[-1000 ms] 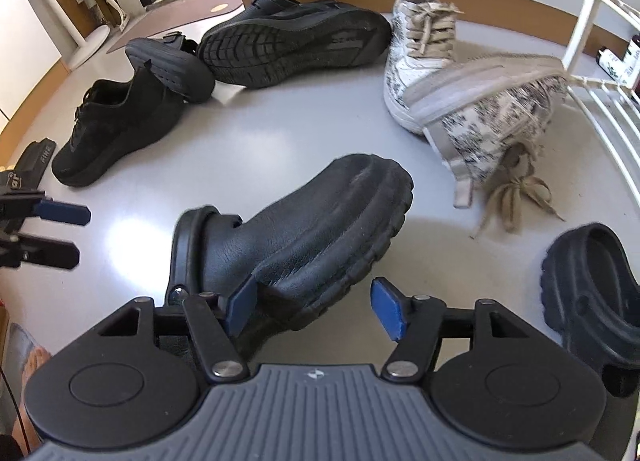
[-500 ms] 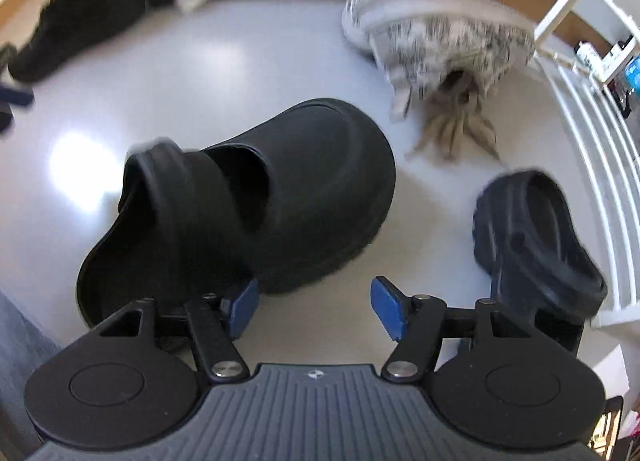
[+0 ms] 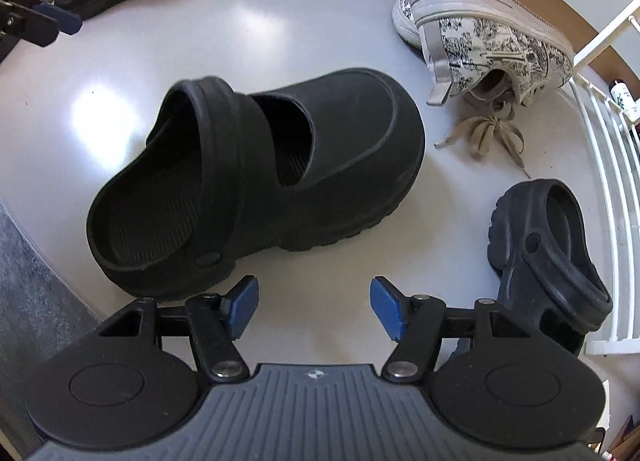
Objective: Organize scattered shoes
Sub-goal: 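Carry the black clog with the right tool while the left tool releases it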
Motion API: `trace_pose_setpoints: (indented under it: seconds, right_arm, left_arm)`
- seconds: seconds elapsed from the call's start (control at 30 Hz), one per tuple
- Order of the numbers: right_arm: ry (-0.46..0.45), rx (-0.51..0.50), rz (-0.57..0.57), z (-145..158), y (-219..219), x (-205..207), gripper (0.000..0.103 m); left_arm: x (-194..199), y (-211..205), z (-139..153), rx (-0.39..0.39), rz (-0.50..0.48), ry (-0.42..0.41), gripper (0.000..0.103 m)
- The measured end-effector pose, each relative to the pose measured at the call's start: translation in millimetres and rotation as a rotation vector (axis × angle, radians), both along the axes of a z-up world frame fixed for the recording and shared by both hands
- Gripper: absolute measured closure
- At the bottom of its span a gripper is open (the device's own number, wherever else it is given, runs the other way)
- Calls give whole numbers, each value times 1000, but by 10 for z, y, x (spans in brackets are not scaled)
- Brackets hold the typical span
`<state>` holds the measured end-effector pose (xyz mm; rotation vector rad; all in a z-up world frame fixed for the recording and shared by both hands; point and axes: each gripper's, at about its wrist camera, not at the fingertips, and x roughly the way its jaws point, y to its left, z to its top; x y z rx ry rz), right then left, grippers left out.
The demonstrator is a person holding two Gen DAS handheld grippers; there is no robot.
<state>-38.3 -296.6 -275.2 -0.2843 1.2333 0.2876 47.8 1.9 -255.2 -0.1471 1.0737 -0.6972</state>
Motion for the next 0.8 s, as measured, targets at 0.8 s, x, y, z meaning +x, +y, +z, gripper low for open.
trace_pose_setpoints:
  seconds: [0.8]
  right_arm:
    - [-180,-47,401,170,546,-13,36]
  left_arm:
    - [-6,27,-17,-9,19,4,16]
